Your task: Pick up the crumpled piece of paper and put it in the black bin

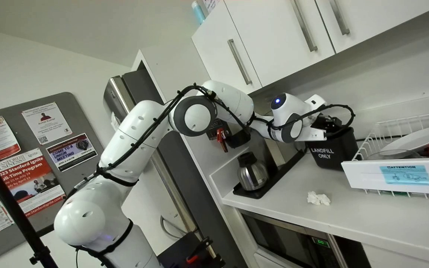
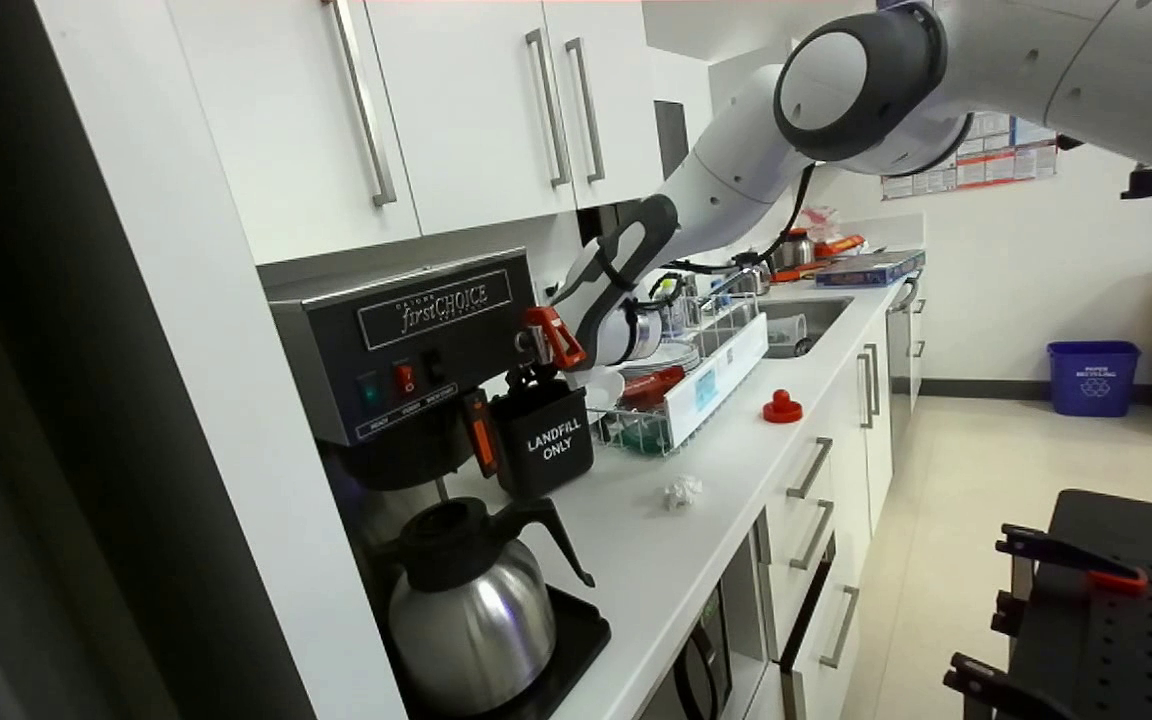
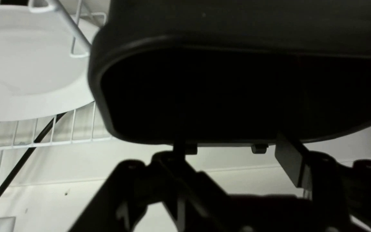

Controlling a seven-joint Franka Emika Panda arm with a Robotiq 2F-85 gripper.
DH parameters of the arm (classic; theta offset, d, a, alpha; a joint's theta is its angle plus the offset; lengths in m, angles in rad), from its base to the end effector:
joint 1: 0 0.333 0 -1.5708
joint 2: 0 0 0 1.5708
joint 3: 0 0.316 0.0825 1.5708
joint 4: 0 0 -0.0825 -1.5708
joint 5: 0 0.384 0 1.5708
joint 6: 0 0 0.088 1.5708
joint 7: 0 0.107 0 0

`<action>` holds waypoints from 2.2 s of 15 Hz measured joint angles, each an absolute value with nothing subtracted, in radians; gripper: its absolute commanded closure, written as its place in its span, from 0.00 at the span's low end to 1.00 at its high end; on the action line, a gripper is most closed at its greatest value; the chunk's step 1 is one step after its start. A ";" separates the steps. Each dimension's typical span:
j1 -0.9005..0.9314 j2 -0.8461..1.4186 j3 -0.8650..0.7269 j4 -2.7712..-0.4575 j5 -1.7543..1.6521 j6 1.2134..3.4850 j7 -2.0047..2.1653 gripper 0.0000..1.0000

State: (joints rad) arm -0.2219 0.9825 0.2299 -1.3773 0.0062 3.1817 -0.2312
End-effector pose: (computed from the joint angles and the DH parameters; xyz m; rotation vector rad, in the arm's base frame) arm 0.7759 -0.0525 0.2284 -2.8215 -0.0669 -1.2764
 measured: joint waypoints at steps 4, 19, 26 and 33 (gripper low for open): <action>-0.216 0.984 0.229 -1.373 0.003 3.180 -0.231 0.00; -0.206 0.775 0.233 -1.579 0.006 3.223 -0.225 0.00; -0.205 0.610 0.208 -1.826 0.009 3.331 -0.225 0.00; -0.395 0.421 0.372 -2.089 -0.001 3.352 -0.226 0.00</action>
State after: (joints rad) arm -0.3953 0.4208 0.3722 -2.0887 -0.0009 3.3516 -0.2256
